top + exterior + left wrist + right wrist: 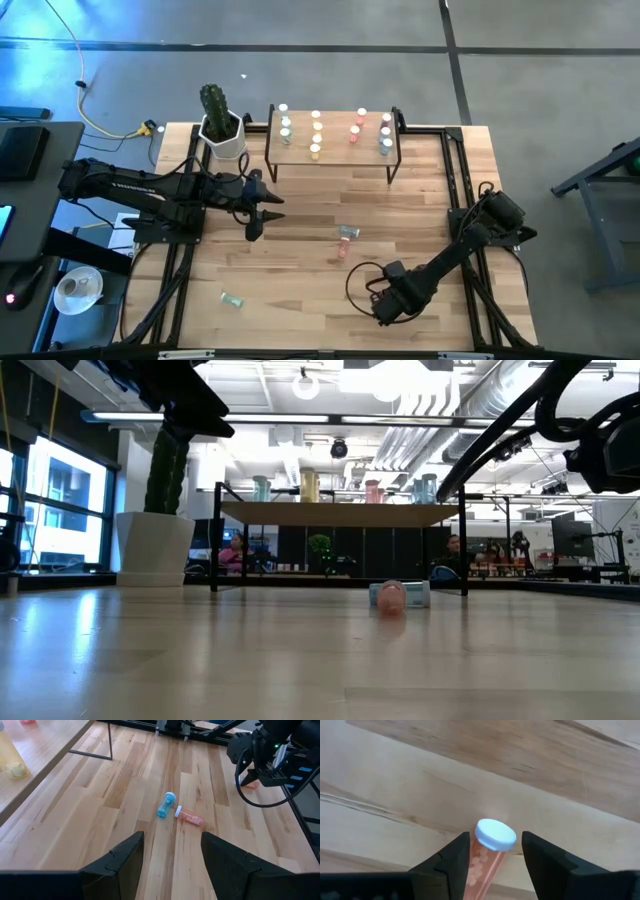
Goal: Pick and place medicine bottles onto shelf by color
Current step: Put the orange pill bottle on the shelf
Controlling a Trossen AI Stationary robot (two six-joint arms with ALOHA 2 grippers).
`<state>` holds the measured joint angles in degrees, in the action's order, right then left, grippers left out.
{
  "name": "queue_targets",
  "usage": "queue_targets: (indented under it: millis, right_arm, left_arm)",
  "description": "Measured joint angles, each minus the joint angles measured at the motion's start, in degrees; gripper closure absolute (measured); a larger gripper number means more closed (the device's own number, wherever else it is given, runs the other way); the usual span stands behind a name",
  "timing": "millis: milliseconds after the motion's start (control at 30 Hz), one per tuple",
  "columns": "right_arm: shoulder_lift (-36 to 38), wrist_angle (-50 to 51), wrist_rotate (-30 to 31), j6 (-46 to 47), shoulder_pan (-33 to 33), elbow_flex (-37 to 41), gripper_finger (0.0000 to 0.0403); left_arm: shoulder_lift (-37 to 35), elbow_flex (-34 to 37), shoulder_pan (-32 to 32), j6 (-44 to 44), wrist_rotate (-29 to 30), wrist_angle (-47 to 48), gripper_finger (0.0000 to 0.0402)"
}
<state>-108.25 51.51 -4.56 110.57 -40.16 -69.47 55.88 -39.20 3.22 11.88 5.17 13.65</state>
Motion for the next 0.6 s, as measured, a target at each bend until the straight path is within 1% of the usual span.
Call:
queue_targets:
  millis: [167,433,600]
  right_arm:
    - [0.0,0.0,0.2,0.0,0.0,0.0,0.0237]
    - [0.0,-1.2,-0.2,0.0,0.0,0.0,0.0291]
    - [0.0,-1.2,-0.2,-1.0,0.0,0.0,0.0307]
  left_arm:
    - [0.0,0.0,0.0,0.0,0.0,0.0,0.0213]
    - [0.0,0.0,0.0,0.0,0.0,0.0,0.0213]
    - [0.0,0.0,0.0,0.0,0.0,0.0,0.0213]
